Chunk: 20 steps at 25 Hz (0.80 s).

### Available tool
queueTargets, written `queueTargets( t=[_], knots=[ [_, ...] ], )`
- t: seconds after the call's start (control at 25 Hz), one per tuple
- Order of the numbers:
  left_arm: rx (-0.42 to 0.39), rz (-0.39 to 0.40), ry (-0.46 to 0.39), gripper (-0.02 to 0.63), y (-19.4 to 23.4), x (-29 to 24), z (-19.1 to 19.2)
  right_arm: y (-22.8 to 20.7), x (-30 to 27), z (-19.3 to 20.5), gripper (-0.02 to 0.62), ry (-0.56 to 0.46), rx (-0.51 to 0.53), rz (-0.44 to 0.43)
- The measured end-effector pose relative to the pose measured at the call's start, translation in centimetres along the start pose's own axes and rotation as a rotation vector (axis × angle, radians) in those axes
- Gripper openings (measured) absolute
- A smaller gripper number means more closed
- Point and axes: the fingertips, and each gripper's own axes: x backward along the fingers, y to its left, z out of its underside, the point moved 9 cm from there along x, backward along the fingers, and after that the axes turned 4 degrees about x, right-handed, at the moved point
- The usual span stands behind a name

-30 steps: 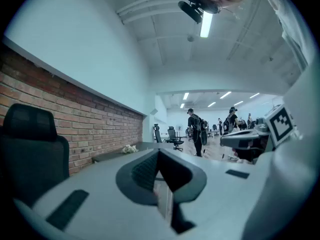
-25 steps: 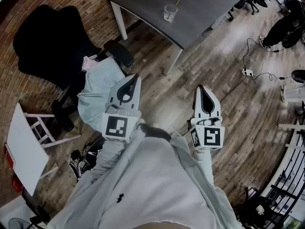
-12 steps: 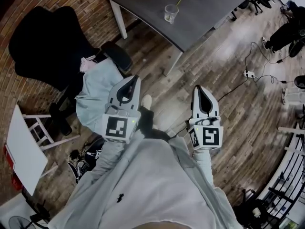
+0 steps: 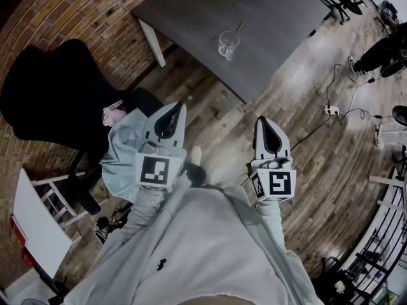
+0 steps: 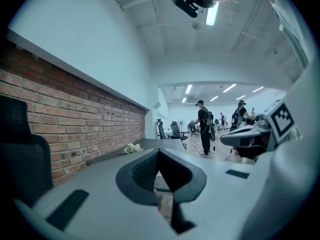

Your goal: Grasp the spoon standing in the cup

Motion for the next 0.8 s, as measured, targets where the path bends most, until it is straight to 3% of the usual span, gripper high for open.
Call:
queueTargets(
  t=[0.44,0.8],
  knots=[
    [0.016,0.038,0.019,0.018,4.9,-7.1,0.0,-1.8,-8.3,-0.3,0.017,0.028,-0.028,0.028],
    [0.051,0.044,0.074,0.018,5.8,-10.7,1.3,-3.2,-13.0,0.3,0.017,0.05,-0.038,0.015]
  ],
)
